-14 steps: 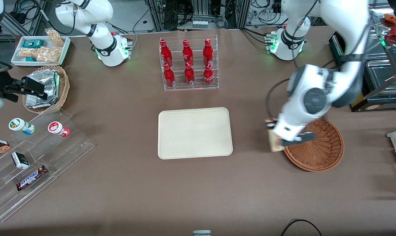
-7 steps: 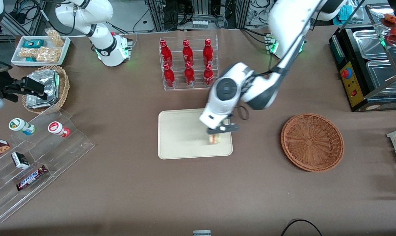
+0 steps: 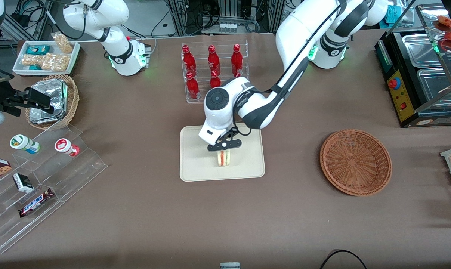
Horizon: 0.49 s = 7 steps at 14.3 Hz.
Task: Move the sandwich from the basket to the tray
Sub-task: 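Lift the sandwich and carry it with the left gripper over the white tray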
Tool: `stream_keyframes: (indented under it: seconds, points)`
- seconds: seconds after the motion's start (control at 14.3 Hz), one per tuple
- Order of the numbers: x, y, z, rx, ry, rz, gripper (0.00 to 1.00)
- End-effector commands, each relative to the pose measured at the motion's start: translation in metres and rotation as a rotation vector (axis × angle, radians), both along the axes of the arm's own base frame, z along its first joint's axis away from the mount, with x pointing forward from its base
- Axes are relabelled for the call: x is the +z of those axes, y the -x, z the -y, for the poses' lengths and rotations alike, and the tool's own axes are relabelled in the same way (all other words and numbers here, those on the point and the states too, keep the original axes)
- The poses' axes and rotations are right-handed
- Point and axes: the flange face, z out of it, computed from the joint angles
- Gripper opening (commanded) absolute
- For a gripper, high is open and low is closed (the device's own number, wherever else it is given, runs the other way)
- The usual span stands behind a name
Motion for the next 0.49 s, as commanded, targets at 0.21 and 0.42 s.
stream_keyframes:
  seconds: [0.21,0.42]
  points:
    - [-0.029,0.013,0.02,-0.03,-0.022,-0.006,0.03]
    - [-0.029,0.014,0.02,-0.027,-0.017,-0.016,0.99]
